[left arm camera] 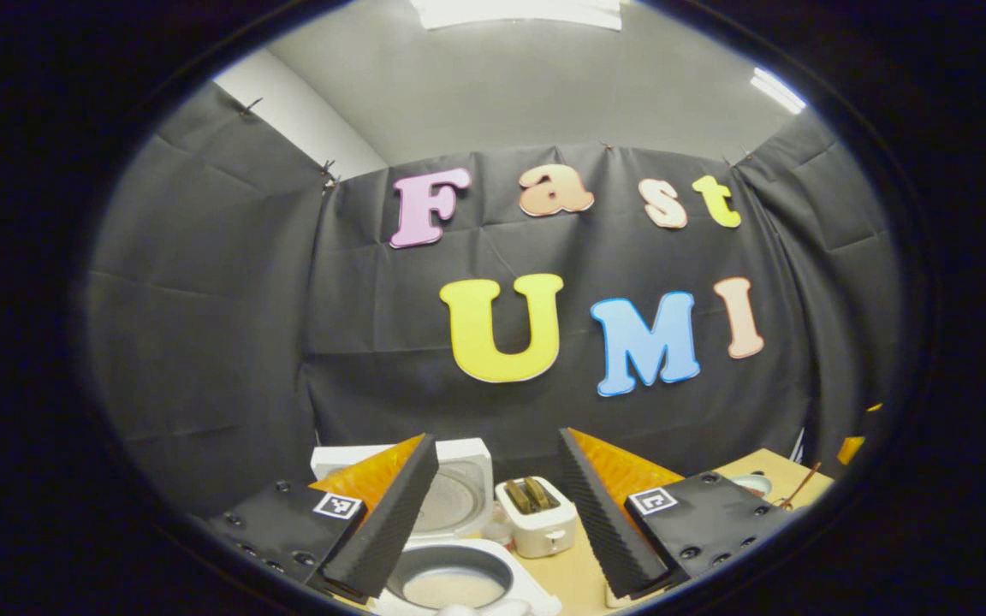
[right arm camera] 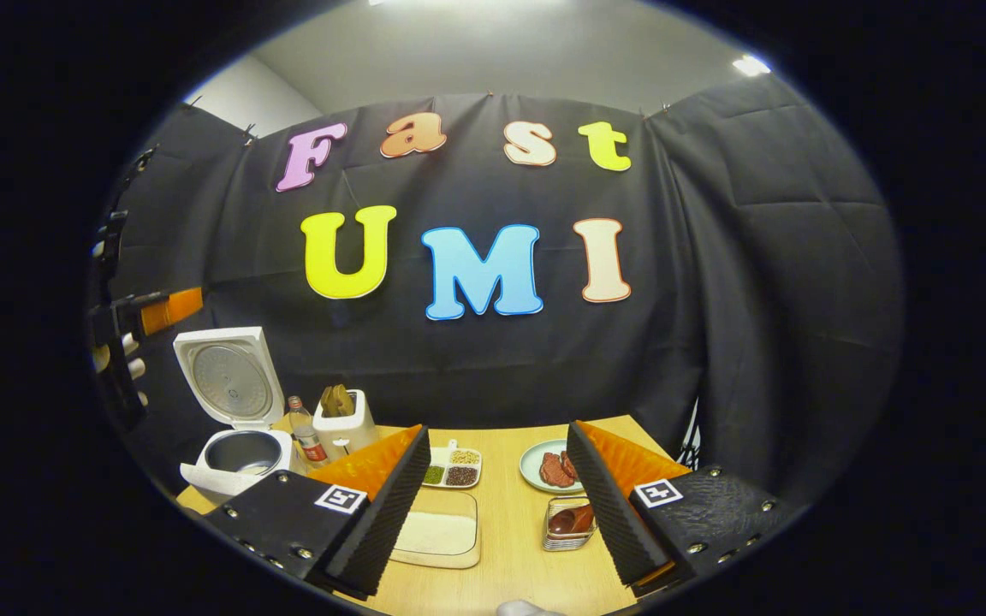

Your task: Close the left gripper, press the button to open the rice cooker; take a wooden spoon from the chopstick holder with the right hand, scoop a spoonful of rice and pour it into the rice cooker, then put the wooden spoon back into the chopstick holder.

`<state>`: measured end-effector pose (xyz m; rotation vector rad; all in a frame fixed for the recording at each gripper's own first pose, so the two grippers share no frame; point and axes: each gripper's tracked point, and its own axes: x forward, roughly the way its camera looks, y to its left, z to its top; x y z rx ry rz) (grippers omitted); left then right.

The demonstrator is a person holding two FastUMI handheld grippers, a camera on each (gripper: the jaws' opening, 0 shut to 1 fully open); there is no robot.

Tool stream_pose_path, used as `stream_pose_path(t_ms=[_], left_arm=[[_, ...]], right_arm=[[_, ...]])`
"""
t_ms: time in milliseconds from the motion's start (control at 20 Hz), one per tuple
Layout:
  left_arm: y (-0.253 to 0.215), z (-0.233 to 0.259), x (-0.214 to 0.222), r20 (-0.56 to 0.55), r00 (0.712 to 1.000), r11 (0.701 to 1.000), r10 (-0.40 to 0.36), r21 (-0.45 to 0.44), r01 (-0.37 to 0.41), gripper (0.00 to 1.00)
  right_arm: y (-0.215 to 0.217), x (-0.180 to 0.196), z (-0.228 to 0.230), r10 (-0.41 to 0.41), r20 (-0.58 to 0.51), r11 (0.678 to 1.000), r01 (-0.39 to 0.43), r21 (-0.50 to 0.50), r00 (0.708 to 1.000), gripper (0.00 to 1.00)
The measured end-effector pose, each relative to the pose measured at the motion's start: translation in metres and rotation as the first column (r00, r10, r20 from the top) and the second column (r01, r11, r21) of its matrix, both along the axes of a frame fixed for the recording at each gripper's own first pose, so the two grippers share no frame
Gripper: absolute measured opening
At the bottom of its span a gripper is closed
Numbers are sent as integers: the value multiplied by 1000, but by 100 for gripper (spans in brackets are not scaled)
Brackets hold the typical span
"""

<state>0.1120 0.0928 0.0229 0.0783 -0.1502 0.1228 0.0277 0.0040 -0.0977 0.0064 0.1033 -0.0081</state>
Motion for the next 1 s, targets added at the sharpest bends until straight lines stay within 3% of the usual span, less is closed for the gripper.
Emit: stream_pose_path(t_ms=[350,600,800,950,1000], left_arm=[[76,33,93,-2,994,994,107,-4,-107,99],[114,-14,158,-142,979,985,149,-62,-160,97],[135,-66,191,-288,940,966,180,-128,-224,98],[136,-95,197,-394,894,952,214,-119,-281,96],[136,-93,198,-381,898,957,221,-89,-274,96]], right_arm=[[12,25,-22,14,-86,1000,-13,11,996,98],[19,38,-30,37,-133,999,-33,31,990,93],[22,37,-47,46,-183,999,-41,32,982,98],[18,34,-55,49,-201,998,-42,41,978,98],[17,33,-57,52,-206,998,-43,49,977,98]])
